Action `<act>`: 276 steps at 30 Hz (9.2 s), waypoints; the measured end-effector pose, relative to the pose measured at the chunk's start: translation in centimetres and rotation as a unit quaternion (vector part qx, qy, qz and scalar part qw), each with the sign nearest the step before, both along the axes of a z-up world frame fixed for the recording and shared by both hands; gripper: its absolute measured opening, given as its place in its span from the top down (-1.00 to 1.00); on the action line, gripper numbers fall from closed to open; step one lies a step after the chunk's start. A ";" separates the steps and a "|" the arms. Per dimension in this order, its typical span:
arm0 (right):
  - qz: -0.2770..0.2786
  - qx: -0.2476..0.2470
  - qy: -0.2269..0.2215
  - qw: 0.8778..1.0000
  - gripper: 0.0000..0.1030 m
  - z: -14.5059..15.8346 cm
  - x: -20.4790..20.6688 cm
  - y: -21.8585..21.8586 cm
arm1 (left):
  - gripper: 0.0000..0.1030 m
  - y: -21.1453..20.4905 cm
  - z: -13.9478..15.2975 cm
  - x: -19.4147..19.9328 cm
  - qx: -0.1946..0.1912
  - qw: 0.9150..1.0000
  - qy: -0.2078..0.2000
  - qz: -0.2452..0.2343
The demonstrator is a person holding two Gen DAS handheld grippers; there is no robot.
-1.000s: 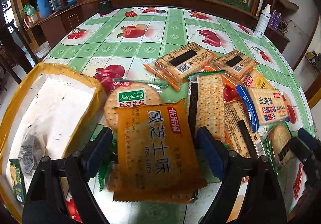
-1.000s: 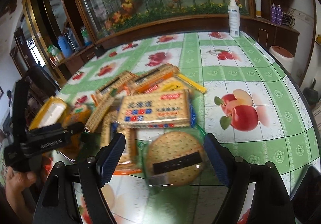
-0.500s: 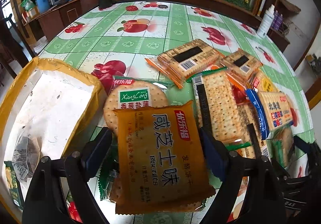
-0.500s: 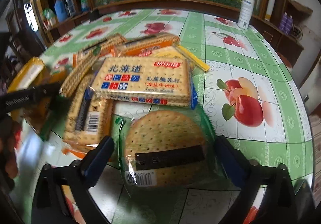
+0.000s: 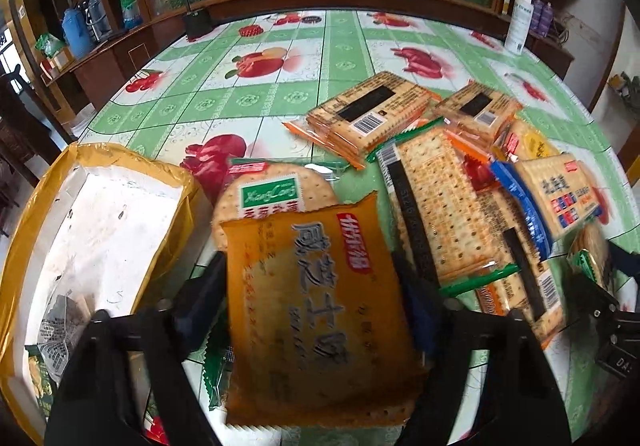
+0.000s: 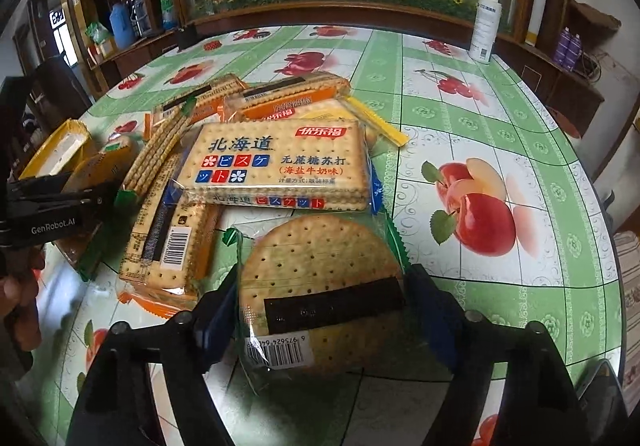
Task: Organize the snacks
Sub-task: 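Grasp the round cracker packet with the right tool while the left tool grasps the orange biscuit packet, then carry both packets over the white tray and open both tools, then move both tools back over the snack pile, then grasp a long striped cracker packet with the right tool while the left tool grasps another, then carry both cracker packets toward the white tray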
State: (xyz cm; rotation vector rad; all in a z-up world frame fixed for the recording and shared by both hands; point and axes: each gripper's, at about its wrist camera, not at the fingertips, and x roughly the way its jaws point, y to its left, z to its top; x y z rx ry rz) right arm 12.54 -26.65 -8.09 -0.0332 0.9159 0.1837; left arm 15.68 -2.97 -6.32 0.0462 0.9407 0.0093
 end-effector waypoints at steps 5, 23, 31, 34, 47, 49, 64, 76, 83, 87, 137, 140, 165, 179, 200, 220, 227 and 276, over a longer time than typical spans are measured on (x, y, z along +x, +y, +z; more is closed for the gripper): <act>-0.008 0.023 -0.006 1.000 -0.50 0.4 -0.6 -0.7 | -0.35 0.6 0.4 -0.6 -0.031 0.999 -0.008 -0.011; 0.008 0.068 -0.064 0.996 -0.50 6.0 -4.9 0.4 | -0.35 1.6 5.0 -6.3 -0.042 0.997 -0.069 -0.018; 0.038 0.073 -0.078 0.994 -0.50 7.3 -6.0 3.6 | -0.36 4.4 6.9 -9.5 -0.033 0.994 -0.101 0.005; 0.054 0.076 -0.082 0.992 -0.50 7.7 -6.2 5.1 | -0.36 5.9 7.3 -10.4 -0.033 0.994 -0.107 0.019; 0.128 0.104 -0.084 0.983 -0.49 9.2 -6.5 12.9 | -0.36 12.8 6.4 -12.3 -0.037 0.989 -0.107 0.092; 0.142 0.109 -0.083 0.980 -0.49 9.3 -6.3 14.4 | -0.36 14.0 6.3 -12.6 -0.037 0.988 -0.108 0.103; 0.224 0.125 -0.072 0.964 -0.49 9.2 -4.3 25.1 | -0.36 19.9 4.9 -13.3 -0.039 0.982 -0.098 0.158; 0.226 0.144 -0.042 0.963 -0.49 6.6 0.3 30.1 | -0.36 21.4 3.2 -12.5 -0.037 0.983 -0.073 0.165; 0.224 0.141 -0.023 0.964 -0.49 4.6 2.3 31.8 | -0.36 21.8 2.5 -11.9 -0.035 0.984 -0.056 0.168; 0.225 0.136 -0.017 0.965 -0.50 4.0 3.0 32.3 | -0.36 22.0 1.9 -11.3 -0.042 0.984 -0.038 0.169; 0.016 0.122 -0.032 0.992 -0.67 2.7 -3.7 3.9 | -1.00 4.2 2.6 -8.5 -0.038 0.997 -0.015 -0.066; 0.030 0.115 -0.028 0.993 -0.67 2.6 -3.4 4.9 | -1.00 3.3 2.8 -7.7 -0.035 0.992 -0.023 -0.118; 0.053 0.106 0.003 0.993 -0.65 1.4 -0.7 7.4 | -1.00 -0.4 -1.3 -1.8 0.023 0.938 0.139 -0.315; 0.060 0.079 0.016 0.995 -0.29 0.3 1.2 9.0 | -1.00 -0.2 -1.2 -3.3 0.002 0.966 0.136 -0.218; 0.057 0.043 -0.001 0.997 -0.09 0.6 -1.5 8.5 | 0.02 0.2 -0.4 -6.7 -0.002 0.985 0.036 -0.170; 0.045 0.207 -0.032 0.977 -0.06 3.4 -8.6 3.5 | 0.08 4.3 4.0 -12.4 -0.067 0.991 -0.038 -0.105; 0.077 0.207 -0.053 0.974 -0.06 5.3 -9.1 6.2 | 0.08 7.2 5.6 -13.9 -0.052 0.994 -0.078 -0.048; 0.251 0.197 -0.032 0.947 -0.05 5.5 -4.0 30.7 | 0.07 20.8 2.8 -14.1 -0.028 0.988 -0.082 0.129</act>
